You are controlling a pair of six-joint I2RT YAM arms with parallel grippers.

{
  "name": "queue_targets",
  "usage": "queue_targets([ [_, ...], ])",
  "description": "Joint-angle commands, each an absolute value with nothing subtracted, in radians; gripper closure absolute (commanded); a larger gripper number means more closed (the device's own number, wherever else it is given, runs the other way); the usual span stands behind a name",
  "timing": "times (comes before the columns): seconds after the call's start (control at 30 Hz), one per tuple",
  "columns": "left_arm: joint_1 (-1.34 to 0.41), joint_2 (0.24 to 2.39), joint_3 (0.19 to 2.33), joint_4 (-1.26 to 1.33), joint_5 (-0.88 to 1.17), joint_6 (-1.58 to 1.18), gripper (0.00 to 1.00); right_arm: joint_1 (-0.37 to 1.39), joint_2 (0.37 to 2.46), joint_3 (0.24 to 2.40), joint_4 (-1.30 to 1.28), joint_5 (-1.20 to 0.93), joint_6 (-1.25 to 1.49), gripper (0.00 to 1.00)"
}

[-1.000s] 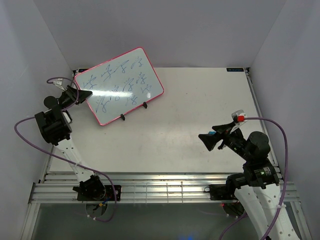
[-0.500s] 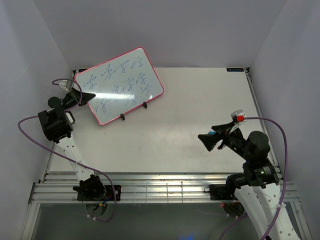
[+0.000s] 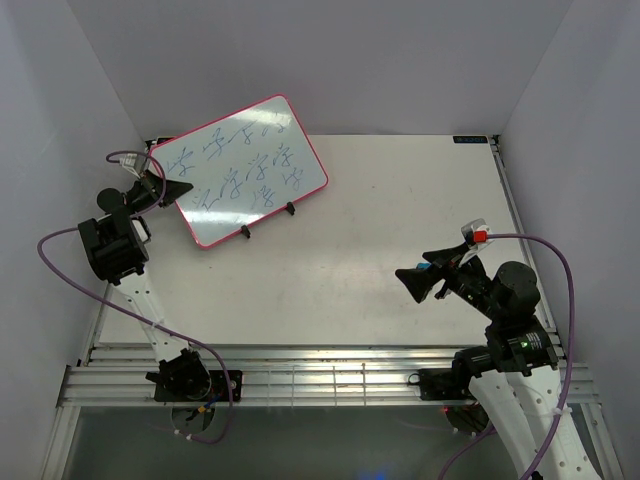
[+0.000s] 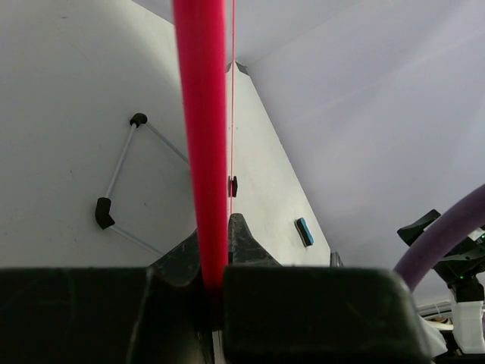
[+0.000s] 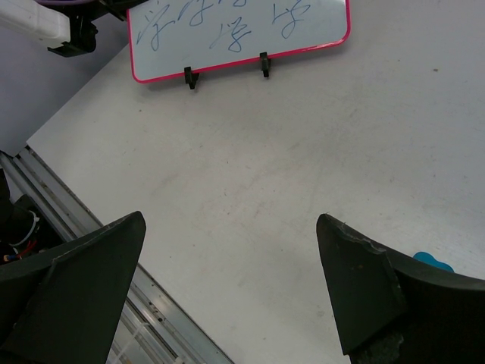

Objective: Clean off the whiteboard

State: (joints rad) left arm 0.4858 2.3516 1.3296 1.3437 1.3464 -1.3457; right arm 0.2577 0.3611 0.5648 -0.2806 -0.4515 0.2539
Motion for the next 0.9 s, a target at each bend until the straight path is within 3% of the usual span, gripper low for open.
queue_targets([
  [0.0, 0.468, 2.355, 1.361, 1.514, 1.345, -1.371, 1.0, 0.262, 0.365, 0.609, -0.242, -0.456, 0.244, 0.0],
  [0.87, 0.445, 2.089, 1.425, 1.591, 1.229, -1.476, 1.0, 0.262, 0.359, 0.612, -0.268, -0.411, 0.229, 0.0],
])
